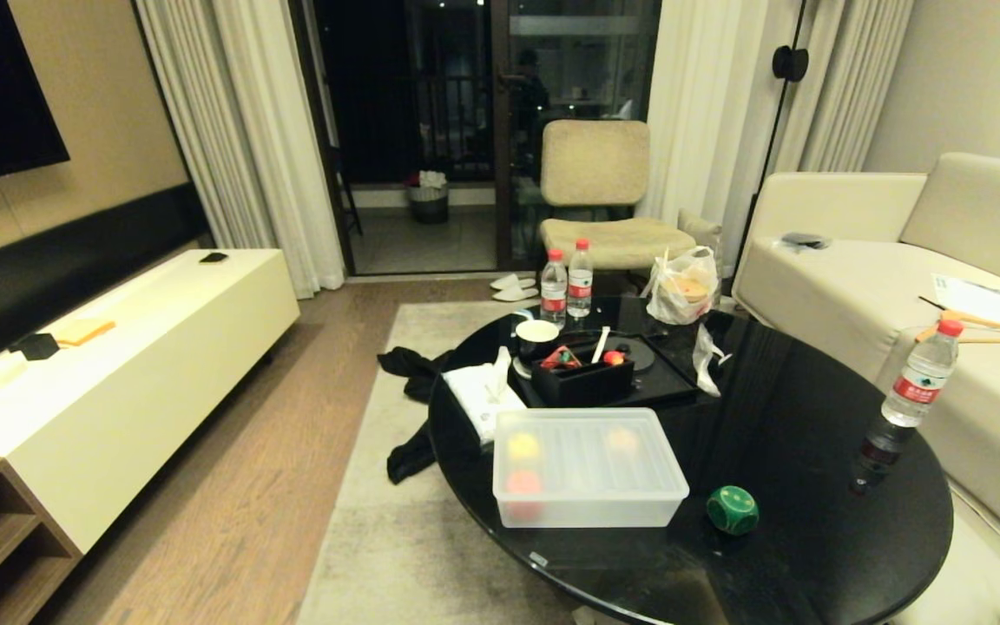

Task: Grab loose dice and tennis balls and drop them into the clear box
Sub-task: Open the lid

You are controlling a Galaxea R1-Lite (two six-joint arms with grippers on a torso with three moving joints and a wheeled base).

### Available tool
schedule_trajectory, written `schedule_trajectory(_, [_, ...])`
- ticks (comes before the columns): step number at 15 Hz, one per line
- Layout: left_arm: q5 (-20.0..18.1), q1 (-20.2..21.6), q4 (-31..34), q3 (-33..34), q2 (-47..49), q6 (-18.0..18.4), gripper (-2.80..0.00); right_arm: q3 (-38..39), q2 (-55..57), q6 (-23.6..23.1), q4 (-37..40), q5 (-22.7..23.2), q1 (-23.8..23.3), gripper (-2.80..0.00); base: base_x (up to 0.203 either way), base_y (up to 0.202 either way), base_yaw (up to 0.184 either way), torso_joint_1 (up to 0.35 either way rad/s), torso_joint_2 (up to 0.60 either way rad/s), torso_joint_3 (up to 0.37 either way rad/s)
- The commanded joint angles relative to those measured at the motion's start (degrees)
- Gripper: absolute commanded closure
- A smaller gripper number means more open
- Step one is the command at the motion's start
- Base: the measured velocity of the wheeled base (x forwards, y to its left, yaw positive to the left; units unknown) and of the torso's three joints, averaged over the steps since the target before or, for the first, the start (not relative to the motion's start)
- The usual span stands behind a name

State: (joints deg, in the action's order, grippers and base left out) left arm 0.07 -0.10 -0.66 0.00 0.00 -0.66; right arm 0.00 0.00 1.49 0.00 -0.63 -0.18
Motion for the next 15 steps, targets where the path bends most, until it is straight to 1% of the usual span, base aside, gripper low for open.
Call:
schedule_trajectory(1, [0.01,0.01,-0.04,0.09,0.09,0.04,0.0,0.0,0.0,-0.08,0.0,0.02,0.01,0.0,0.0,0.0,0.0,0.0,0.0,0.0])
schedule_trajectory(6, [0.01,0.01,-0.04,0.09,0.09,-0.04,0.0,0.0,0.0,-0.26,-0.09,0.11,0.01,0.0,0.0,0.0,0.0,0.0,0.0,0.0])
schedule_trajectory(8, [0.01,0.01,-0.04,0.09,0.09,-0.04,0.0,-1.24,0.09,-1.51,0.24,0.25,0.01,0.0,0.0,0.0,0.0,0.0,0.0,0.0])
schedule_trajectory(9, [0.01,0.01,-0.04,0.09,0.09,-0.04,0.0,-3.7,1.0,-2.6,0.67,0.47,0.01,0.0,0.0,0.0,0.0,0.0,0.0,0.0])
schedule_trajectory(11, [0.01,0.01,-0.04,0.09,0.09,-0.04,0.0,-9.79,6.47,-3.17,1.1,0.58,0.01,0.0,0.0,0.0,0.0,0.0,0.0,0.0])
schedule_trajectory(13, [0.01,0.01,-0.04,0.09,0.09,-0.05,0.0,-18.19,14.93,-3.32,1.21,0.9,0.01,0.0,0.0,0.0,0.0,0.0,0.0,0.0])
schedule_trajectory(15, [0.01,0.01,-0.04,0.09,0.09,-0.13,0.0,-27.16,24.18,-3.48,1.34,2.27,0.01,0.0,0.0,0.0,0.0,0.0,0.0,0.0])
